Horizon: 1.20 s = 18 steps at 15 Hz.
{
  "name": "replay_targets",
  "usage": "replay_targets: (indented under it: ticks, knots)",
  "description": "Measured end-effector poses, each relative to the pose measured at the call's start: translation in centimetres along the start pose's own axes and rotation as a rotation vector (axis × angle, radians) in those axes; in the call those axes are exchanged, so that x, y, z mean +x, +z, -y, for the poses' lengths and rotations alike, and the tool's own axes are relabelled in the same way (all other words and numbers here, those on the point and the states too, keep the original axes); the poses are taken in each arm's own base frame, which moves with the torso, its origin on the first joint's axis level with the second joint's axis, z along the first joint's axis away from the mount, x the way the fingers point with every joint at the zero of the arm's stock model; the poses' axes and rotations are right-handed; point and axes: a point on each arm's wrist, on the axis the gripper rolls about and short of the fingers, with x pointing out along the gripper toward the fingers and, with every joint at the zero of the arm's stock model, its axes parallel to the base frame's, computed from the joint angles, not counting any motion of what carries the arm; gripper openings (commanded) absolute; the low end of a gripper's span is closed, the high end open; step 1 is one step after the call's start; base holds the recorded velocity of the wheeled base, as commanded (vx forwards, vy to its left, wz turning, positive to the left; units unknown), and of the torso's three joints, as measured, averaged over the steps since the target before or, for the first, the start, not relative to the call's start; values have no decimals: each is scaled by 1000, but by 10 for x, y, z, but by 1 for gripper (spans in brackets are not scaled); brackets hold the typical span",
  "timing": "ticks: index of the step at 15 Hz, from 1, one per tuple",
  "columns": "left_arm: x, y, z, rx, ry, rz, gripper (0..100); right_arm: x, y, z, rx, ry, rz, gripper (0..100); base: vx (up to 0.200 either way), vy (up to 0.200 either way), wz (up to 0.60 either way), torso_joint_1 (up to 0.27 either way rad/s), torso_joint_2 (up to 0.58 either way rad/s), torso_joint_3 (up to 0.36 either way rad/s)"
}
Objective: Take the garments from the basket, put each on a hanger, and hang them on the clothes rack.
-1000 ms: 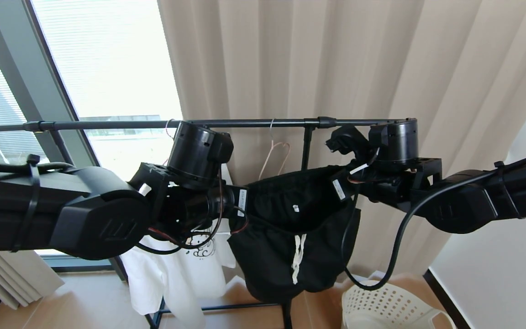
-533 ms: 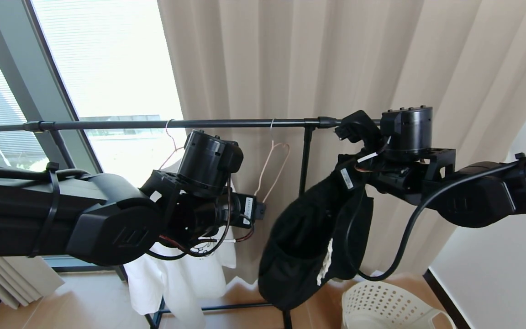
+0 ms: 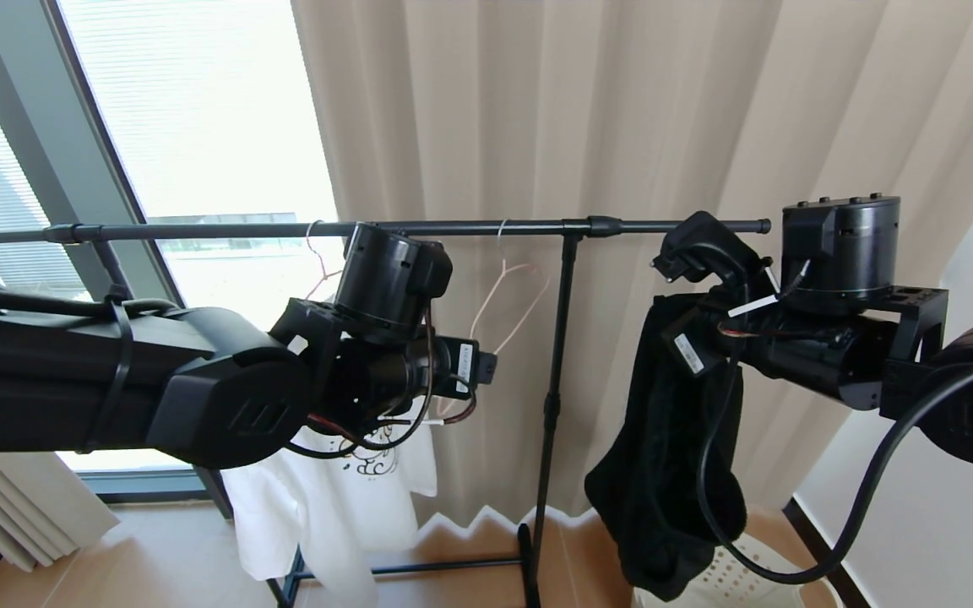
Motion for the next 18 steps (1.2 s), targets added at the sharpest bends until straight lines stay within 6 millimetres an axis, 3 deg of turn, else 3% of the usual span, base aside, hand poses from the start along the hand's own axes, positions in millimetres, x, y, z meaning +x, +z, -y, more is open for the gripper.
replay_targets:
  ticks: [3,8,11,13,18]
  knots:
    - [20,11,-7,18,12,29,100,-3,1,1,1,-3,7,0,0,0,0,0,0,0]
    - [58,25,-30,129,-164,46,100,-3,1,2,0,-3,8,0,0,0,0,0,0,0]
    - [80,25,-47,204,-169,82,100,-3,2,2,0,-3,9,0,0,0,0,0,0,0]
    - [97,27,-51,198,-160,159,100,-2,1,1,0,-3,7,0,0,0,0,0,0,0]
    - [125,17,-51,219,-167,152,100,-2,1,1,-1,-3,5,0,0,0,0,0,0,0]
